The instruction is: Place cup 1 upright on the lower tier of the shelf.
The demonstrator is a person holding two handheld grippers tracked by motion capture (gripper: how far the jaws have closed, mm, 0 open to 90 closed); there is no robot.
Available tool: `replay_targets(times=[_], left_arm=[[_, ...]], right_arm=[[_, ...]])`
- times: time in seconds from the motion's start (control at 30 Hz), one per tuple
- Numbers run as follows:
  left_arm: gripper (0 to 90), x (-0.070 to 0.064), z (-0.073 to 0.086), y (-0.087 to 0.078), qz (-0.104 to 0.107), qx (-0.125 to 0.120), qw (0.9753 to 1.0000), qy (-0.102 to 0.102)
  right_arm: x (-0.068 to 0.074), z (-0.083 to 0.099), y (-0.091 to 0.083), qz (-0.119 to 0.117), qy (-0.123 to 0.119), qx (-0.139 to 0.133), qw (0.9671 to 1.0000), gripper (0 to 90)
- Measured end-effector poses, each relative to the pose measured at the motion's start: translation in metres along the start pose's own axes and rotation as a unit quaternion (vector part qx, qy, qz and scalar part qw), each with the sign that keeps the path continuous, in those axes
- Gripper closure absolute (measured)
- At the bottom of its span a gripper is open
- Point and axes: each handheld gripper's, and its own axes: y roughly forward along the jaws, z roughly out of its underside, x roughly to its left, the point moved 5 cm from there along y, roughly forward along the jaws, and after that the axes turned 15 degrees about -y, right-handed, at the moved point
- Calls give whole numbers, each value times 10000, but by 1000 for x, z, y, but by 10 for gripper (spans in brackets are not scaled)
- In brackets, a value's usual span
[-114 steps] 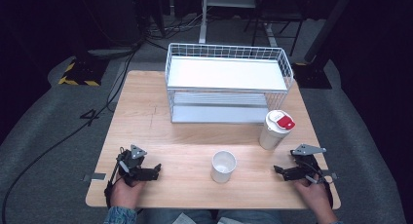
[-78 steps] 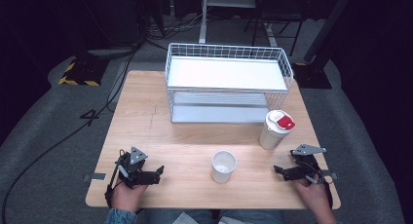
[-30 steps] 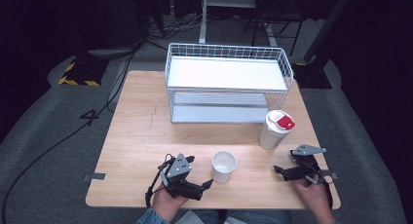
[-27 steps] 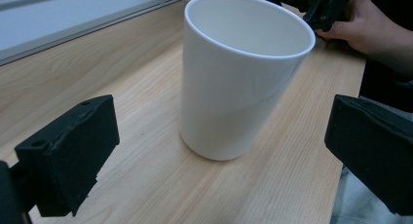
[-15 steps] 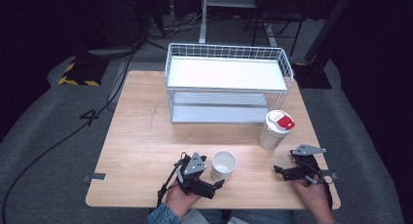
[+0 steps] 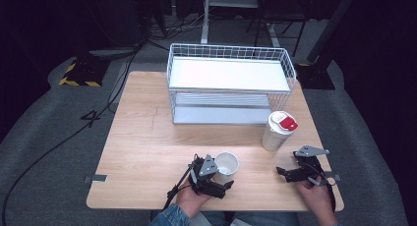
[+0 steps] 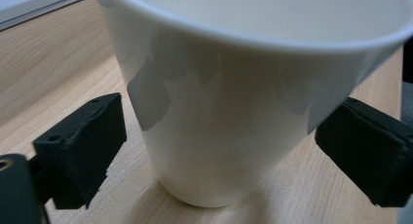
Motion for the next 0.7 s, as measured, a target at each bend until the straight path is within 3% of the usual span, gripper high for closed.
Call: replay_targets(times=[0.4,0.7], left_arm=[[200,1,1,4,-41,121,9998,-132],[213,1,1,4,-130,113,9998,-66]], right_arm=[[0,0,0,-1,-4,1,10000,3],[0,0,0,-1,2,-6,10000,3]])
